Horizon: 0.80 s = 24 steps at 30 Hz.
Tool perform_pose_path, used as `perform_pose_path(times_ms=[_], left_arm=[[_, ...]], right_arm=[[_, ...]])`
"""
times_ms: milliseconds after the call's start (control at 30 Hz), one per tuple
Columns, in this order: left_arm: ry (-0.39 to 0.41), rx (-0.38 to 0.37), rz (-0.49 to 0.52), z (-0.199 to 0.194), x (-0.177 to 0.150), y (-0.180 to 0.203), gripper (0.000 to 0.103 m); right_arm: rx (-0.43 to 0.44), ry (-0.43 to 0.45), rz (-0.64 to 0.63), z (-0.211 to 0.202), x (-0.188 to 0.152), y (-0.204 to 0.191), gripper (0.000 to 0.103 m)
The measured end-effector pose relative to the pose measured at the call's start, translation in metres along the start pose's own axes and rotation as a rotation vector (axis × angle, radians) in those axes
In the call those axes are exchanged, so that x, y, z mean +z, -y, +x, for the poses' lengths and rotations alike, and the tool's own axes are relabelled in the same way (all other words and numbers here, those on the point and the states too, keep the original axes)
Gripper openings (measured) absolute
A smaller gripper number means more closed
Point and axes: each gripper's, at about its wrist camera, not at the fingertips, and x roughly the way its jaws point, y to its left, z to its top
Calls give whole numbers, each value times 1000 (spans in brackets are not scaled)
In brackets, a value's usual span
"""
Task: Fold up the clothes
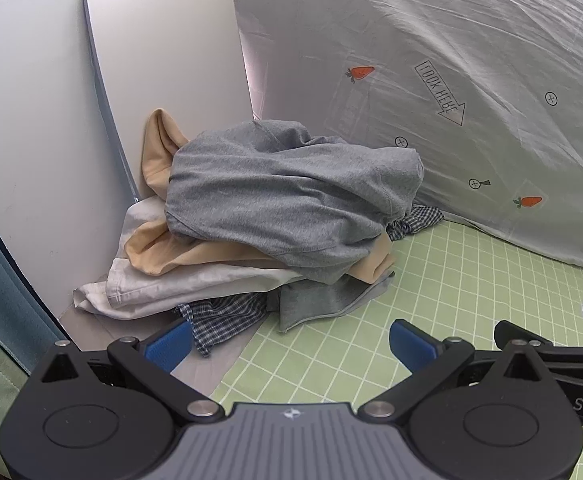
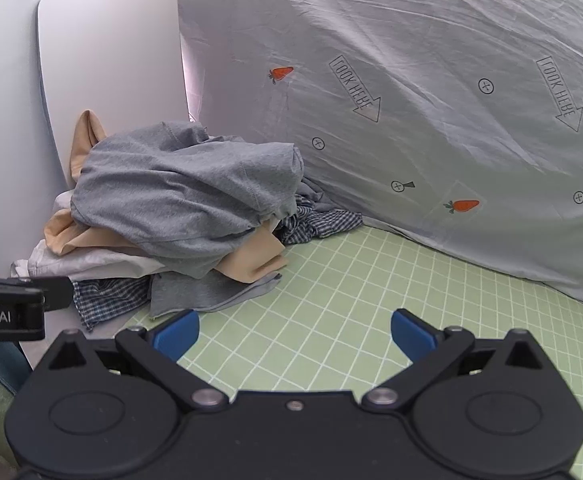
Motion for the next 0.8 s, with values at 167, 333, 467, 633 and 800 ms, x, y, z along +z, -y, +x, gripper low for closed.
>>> perform_pose_path(times_ms=[167,333,467,633,800], left_arm=[[2,-4,-1,0,0,0,103],[4,-5,1,0,-1,2,103],[0,-1,4,2,1,7,103],[-5,-2,6,3,3,9,103],[-6,0,9,5,2,10,103]], right_arm=[[-3,5,0,-1,1,1,103],[-6,4,1,0,0,-3,103],[-3,0,3,1,0,-1,103],[-1,-5,3,2,-1,-1,103],[-2,-10,4,3,0,-1,103]])
